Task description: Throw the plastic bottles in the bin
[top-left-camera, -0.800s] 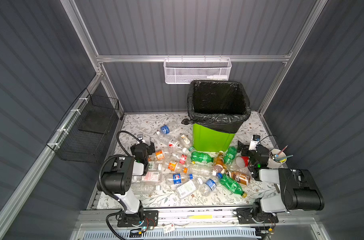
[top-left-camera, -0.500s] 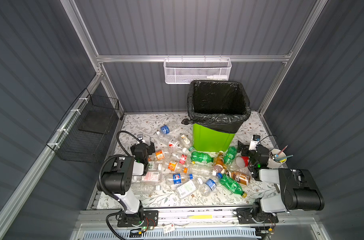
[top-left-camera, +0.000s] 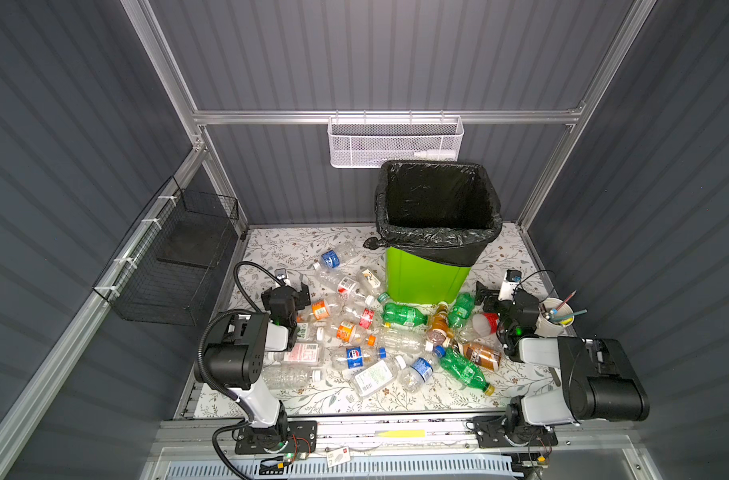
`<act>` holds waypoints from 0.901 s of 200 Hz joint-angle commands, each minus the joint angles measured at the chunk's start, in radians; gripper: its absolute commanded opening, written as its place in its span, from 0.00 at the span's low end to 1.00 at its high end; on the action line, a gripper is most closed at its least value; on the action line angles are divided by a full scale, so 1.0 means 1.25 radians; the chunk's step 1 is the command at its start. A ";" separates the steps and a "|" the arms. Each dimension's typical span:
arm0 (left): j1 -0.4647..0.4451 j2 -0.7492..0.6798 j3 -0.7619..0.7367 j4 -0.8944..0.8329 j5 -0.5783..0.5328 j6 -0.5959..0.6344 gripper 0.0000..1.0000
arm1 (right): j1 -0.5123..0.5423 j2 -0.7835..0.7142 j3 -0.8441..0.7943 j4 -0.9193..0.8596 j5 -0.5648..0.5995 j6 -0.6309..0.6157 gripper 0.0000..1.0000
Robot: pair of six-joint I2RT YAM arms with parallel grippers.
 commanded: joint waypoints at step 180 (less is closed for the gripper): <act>-0.092 0.126 0.693 -0.864 0.207 0.300 1.00 | -0.015 -0.248 0.192 -0.671 -0.044 0.151 0.99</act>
